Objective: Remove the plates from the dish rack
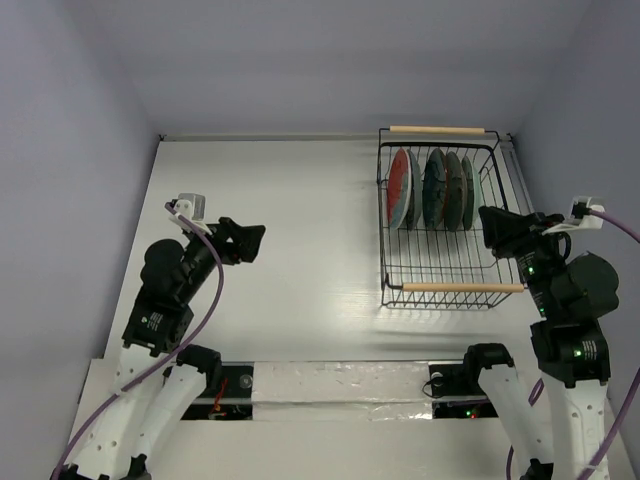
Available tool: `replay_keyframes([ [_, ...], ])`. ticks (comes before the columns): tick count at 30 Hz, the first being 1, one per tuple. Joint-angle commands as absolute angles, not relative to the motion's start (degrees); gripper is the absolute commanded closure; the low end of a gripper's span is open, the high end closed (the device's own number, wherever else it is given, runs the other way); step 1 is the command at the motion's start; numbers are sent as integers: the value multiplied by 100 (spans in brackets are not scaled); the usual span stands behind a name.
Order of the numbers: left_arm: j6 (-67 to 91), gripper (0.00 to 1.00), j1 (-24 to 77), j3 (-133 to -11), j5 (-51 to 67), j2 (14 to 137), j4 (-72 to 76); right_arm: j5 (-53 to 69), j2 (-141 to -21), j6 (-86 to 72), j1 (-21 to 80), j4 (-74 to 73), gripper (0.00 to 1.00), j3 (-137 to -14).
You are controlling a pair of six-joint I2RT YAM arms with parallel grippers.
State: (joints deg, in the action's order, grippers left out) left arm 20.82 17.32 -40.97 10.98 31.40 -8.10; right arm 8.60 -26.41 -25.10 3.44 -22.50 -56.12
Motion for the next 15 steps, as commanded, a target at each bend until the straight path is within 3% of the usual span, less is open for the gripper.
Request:
replay_keyframes([
  [1,1995,28,1767,-4350,1143,3076,-694,984,-2751,-2417,316,-2364,76,-5845],
  [3,1951,31,1767,-4377,1108,2997,-764,1002,-2882,-2382,316,-2391,98,-5871],
  [4,1934,35,1767,-4403,1073,2988,-843,985,-2935,-2364,316,-2417,100,-5880],
  [8,1942,63,1767,-4298,1002,2866,-914,1439,-3321,-2346,316,-2277,100,-5862],
  [9,1951,76,1767,-4272,985,2874,-940,1528,-3409,-2390,316,-2224,100,-5854],
  [12,2004,100,1767,-4201,906,2927,-1055,1223,-3716,-2417,676,-2145,100,-5801],
  [15,2048,100,1767,-4113,835,2874,-1090,337,-4042,-2434,1483,-2232,100,-5862],
])
